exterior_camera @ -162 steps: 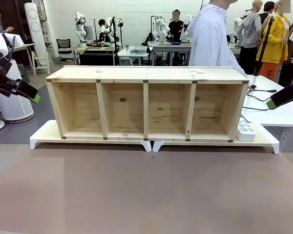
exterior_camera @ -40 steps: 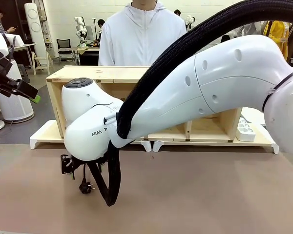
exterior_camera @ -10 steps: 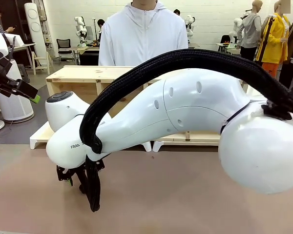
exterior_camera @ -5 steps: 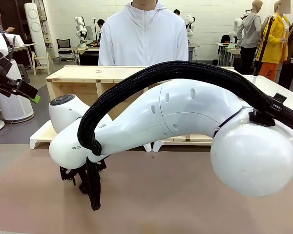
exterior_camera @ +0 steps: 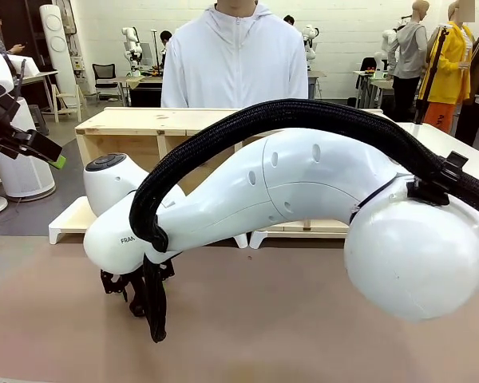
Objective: Perform cable management.
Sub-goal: When the cord part of the Power Cable appears at the lower middle area of the table and stops, grasp the cord part of the Power Cable.
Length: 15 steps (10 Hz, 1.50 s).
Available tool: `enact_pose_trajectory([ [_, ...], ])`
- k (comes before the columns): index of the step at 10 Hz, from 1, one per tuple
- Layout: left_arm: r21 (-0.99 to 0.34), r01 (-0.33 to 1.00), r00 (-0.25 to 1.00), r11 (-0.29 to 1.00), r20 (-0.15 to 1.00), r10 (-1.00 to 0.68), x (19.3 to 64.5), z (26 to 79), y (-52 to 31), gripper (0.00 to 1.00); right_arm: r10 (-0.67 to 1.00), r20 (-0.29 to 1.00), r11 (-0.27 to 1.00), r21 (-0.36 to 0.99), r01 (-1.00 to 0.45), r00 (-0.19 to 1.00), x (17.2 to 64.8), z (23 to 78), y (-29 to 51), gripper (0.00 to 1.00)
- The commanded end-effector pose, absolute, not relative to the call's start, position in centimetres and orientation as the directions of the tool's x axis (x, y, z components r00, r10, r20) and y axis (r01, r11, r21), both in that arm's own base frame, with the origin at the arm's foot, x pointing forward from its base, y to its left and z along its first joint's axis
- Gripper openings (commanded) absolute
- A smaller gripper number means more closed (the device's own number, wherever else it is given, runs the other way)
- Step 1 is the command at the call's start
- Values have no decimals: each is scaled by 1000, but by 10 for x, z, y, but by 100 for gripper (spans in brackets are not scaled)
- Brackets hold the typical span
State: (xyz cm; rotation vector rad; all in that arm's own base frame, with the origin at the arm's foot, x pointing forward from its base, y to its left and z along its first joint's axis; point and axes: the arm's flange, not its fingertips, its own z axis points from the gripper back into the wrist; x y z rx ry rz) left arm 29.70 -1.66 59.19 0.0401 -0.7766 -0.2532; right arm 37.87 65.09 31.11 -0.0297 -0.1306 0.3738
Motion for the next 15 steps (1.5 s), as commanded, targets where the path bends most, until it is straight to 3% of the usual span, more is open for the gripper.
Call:
enact_pose_trajectory([
  [1, 129, 207, 678, 970, 696, -237, 299, 592, -17, 100, 374, 108, 927, -34, -372, 921, 383, 313, 654, 63],
  [8, 129, 207, 678, 970, 696, -237, 299, 592, -17, 100, 323, 53, 946, -33, -322, 945, 380, 314, 653, 0],
  [15, 129, 207, 678, 970, 696, -237, 299, 592, -17, 100, 338, 73, 941, -35, -337, 938, 379, 309, 648, 0],
])
